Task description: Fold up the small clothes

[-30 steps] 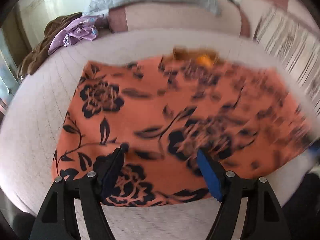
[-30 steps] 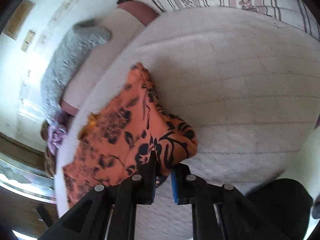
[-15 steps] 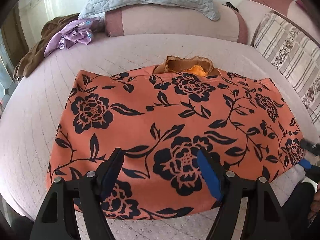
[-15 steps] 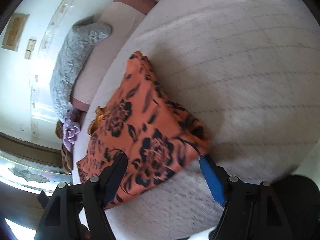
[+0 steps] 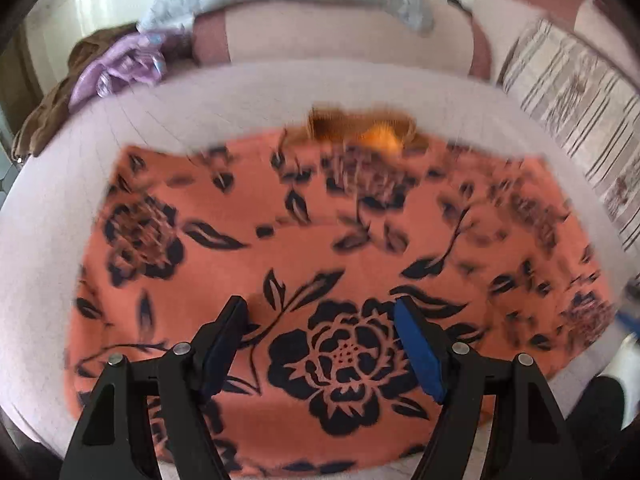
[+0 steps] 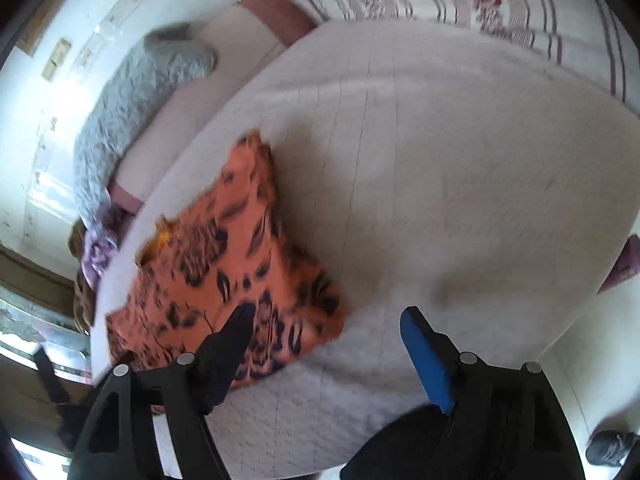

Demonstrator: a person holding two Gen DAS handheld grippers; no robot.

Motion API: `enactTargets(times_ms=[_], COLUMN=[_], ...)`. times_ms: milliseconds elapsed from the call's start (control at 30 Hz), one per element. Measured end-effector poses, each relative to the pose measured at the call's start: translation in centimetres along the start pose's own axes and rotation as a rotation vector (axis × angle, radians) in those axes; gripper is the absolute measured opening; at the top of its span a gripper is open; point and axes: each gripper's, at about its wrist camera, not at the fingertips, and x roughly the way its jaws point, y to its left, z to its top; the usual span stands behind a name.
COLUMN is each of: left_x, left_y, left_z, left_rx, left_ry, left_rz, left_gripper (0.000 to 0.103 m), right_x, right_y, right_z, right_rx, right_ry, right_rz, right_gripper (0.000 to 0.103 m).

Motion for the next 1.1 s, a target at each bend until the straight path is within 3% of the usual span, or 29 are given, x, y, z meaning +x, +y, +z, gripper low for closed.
enactTargets(times_ms=[67, 167, 267, 367, 400, 433, 467, 533, 600, 667, 767, 900, 967, 1033, 1100], left_x=[0.1, 0.2, 0.3, 0.3, 0.3, 0.4, 0.5, 0.7, 0.8, 0.8, 0.8, -0.3, -1.6, -2.3, -2.1], left_y=[-0.3, -0.1, -0.1, -0.2, -0.1, -0.1, -0.1, 0.0, -0.1, -0.2, -0.1, 0.6, 1.2, 1.5, 1.9], left_z=[-0.3, 0.0, 0.0, -0.1, -0.1, -0.1, 0.0, 0.1, 0.1, 0.3, 0.5, 0.7, 0.3, -0.2, -1.0], left_rx=[0.018, 0.013, 0.027, 0.032, 0.033, 0.035, 0.038, 0.043, 0.047, 0.046, 0.044, 0.008, -0.025, -0.033, -0.034], left_ry=[-0.037, -0.022, -0.022, -0.028, -0.029, -0.030, -0.032, -0.035, -0.039, -0.032, -0.022, -0.001, -0.026, -0.042, -0.018], left_rz=[0.012, 0.006, 0.010, 0.015, 0.014, 0.012, 0.011, 0.005, 0.011, 0.014, 0.005, -0.011, -0.018, -0.019, -0.009], left_gripper=[0.079, 0.080, 0.082, 0.082, 0.082, 0.083, 0.084, 0.086, 0.087, 0.087, 0.087, 0.086, 0.086, 0.086, 0.086], right_x=[0.3, 2.6, 7.6, 12.4, 14.3, 15.6, 16.2, 15.8, 15.6, 17.0, 16.2, 11.5, 8.2, 5.3, 4.6], right_y=[0.4, 3.4, 6.8, 8.2, 8.5, 8.8, 9.6, 11.8, 12.0, 10.2, 9.8, 9.3, 9.7, 10.4, 11.2], right_z=[2.0, 5.9, 10.3, 13.1, 13.9, 14.3, 14.5, 14.5, 14.8, 15.1, 14.7, 14.0, 13.0, 11.0, 8.3], right_rx=[-0.032, -0.164, -0.277, -0.313, -0.299, -0.295, -0.319, -0.393, -0.379, -0.306, -0.271, -0.267, -0.279, -0.277, -0.287], right_ry=[0.004, 0.023, 0.088, 0.164, 0.218, 0.257, 0.270, 0.250, 0.192, 0.194, 0.163, 0.073, 0.016, 0.004, 0.084], right_rz=[0.023, 0.061, 0.070, 0.040, 0.049, 0.059, 0.062, 0.028, -0.016, -0.072, -0.018, -0.072, -0.044, 0.053, 0.188], right_gripper=[0.079, 0.079, 0.079, 0.077, 0.065, 0.032, 0.021, 0.014, 0.014, 0.014, 0.025, 0.065, 0.066, 0.067, 0.069])
